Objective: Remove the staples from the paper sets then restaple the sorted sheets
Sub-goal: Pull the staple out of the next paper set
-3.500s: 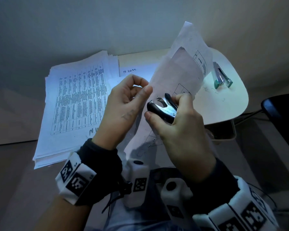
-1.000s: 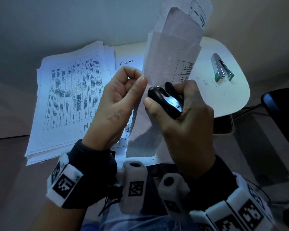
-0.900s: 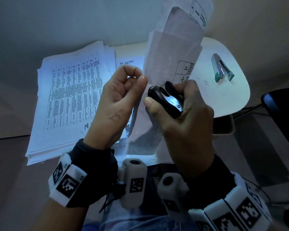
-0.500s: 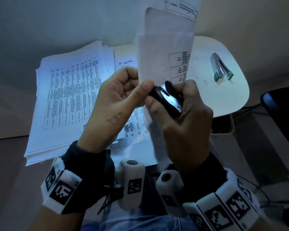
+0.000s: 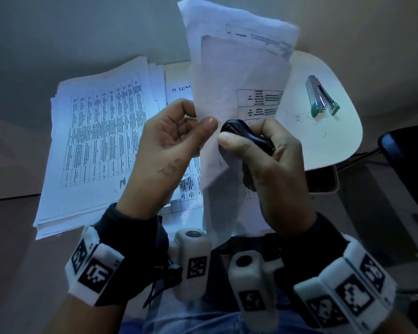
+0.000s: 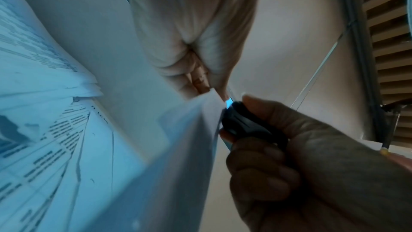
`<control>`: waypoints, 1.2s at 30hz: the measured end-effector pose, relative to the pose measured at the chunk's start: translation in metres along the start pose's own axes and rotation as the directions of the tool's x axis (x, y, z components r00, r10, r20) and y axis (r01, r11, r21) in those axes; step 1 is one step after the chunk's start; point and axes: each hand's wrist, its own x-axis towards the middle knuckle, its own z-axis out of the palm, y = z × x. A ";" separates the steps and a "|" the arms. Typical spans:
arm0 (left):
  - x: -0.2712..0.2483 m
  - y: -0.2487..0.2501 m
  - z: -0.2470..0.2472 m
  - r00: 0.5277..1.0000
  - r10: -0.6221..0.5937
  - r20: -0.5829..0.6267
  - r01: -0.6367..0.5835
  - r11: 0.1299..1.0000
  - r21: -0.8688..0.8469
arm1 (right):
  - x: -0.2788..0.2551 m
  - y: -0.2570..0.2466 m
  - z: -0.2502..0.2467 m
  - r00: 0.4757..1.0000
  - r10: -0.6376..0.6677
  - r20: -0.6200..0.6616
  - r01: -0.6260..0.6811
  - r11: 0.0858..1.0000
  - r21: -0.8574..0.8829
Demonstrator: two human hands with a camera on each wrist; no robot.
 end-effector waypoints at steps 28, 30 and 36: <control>0.015 -0.003 -0.005 0.989 -0.133 0.058 0.138 0.986 -0.093 | 0.031 0.000 -0.017 0.890 0.375 0.258 -0.440 0.855 0.276; 0.014 -0.002 -0.007 0.985 -0.151 0.087 0.155 0.987 -0.042 | 0.028 0.000 -0.016 0.944 0.281 0.173 -0.310 0.934 0.177; 0.015 0.002 -0.010 0.984 -0.154 0.091 0.160 0.985 -0.065 | 0.028 -0.002 -0.013 0.918 0.326 0.228 -0.381 0.885 0.268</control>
